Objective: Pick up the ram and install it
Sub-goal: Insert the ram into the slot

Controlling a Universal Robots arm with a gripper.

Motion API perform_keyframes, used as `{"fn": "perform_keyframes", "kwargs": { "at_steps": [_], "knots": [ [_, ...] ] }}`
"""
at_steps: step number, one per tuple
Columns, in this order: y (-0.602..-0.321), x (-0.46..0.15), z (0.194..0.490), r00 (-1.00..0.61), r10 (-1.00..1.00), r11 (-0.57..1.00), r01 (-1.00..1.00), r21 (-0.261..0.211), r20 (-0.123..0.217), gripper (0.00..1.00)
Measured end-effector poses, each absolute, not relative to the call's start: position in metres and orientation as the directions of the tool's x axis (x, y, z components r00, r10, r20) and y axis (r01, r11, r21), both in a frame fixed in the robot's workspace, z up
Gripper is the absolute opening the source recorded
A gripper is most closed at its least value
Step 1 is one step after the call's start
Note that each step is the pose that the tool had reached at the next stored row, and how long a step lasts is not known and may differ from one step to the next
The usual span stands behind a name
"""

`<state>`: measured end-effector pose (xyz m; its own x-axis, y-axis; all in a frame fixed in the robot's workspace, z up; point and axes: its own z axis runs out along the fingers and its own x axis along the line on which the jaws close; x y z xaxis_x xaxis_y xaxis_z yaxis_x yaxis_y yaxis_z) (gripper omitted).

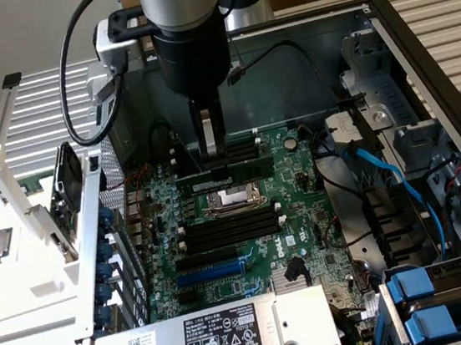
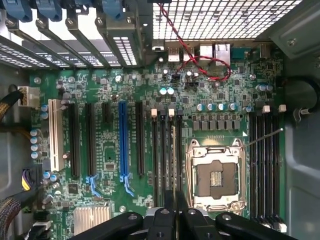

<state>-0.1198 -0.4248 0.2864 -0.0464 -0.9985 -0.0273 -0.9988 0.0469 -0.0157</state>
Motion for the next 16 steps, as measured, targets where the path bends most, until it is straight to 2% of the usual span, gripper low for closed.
{"fn": "perform_keyframes", "kwargs": {
  "at_steps": [16],
  "knots": [
    [-0.438,-0.120,0.273,-0.046,-0.998,0.047,-0.999,-0.016,-0.031,0.12]
  ]
}}
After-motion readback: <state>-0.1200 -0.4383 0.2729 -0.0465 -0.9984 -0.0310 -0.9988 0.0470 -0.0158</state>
